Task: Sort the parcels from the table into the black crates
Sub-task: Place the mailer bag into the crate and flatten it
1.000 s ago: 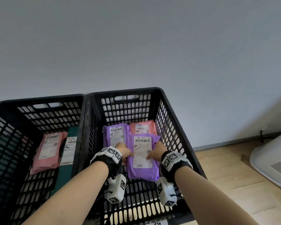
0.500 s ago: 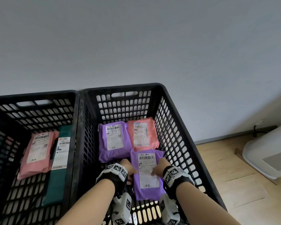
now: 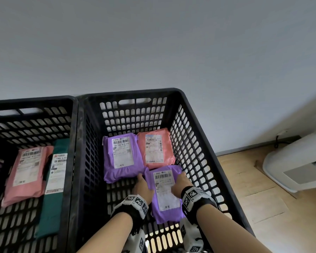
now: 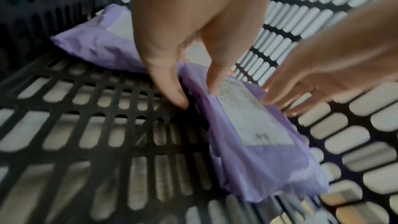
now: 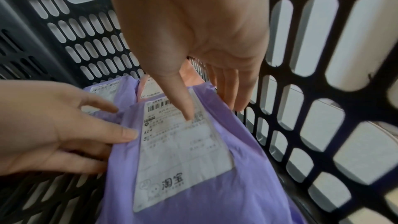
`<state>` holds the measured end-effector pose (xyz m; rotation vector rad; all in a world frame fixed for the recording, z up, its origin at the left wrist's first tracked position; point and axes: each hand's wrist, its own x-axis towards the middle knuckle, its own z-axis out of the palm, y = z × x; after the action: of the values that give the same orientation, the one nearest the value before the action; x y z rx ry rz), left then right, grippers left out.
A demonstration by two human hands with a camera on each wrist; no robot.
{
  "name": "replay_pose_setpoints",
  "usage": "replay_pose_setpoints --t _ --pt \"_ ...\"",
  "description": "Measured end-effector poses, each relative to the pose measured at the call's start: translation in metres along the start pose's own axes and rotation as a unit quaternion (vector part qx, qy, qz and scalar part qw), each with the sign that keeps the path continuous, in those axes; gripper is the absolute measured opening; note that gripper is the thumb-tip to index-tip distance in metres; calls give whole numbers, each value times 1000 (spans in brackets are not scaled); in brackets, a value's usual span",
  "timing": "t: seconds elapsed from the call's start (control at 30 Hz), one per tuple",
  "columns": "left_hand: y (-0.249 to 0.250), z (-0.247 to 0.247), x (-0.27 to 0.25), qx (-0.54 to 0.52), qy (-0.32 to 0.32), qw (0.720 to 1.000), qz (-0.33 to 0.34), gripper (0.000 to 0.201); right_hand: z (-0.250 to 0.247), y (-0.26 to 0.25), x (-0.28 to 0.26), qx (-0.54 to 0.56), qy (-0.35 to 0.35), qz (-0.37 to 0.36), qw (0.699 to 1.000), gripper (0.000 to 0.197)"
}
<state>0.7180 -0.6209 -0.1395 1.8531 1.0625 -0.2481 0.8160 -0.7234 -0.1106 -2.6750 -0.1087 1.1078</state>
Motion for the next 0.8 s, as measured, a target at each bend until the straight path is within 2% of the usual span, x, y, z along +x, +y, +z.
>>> replay_pose_setpoints --t 0.07,0.1,0.17,0.27,0.33,0.4,0.47,0.6,0.73,0.8 --pt "0 -2 0 71 20 994 85 68 -3 -3 -3 -27 30 -32 999 75" --pt "0 -4 1 141 20 982 125 76 -5 -4 -5 -45 46 -53 996 73" --pt "-1 -5 0 259 -1 948 185 91 -5 -8 -7 -79 56 -102 990 74" --pt "0 -2 -2 389 -18 884 258 122 0 -11 -6 -161 0 -139 977 97" --pt "-5 4 -2 413 -41 869 269 133 4 -12 -2 -210 -59 -138 966 112" --pt "-15 12 -1 418 -120 869 235 128 9 -10 0 -247 -105 -132 954 116" --pt "-17 15 -2 414 -149 871 220 127 13 -8 4 -266 -132 -118 948 116" --pt "-21 20 5 423 -166 865 212 127 14 -7 7 -318 -130 -144 928 103" --pt "-21 23 13 427 -176 860 217 129 21 -2 16 -279 -109 -159 941 109" --pt "-21 24 15 421 -182 863 211 130 20 -1 15 -273 -118 -159 941 105"
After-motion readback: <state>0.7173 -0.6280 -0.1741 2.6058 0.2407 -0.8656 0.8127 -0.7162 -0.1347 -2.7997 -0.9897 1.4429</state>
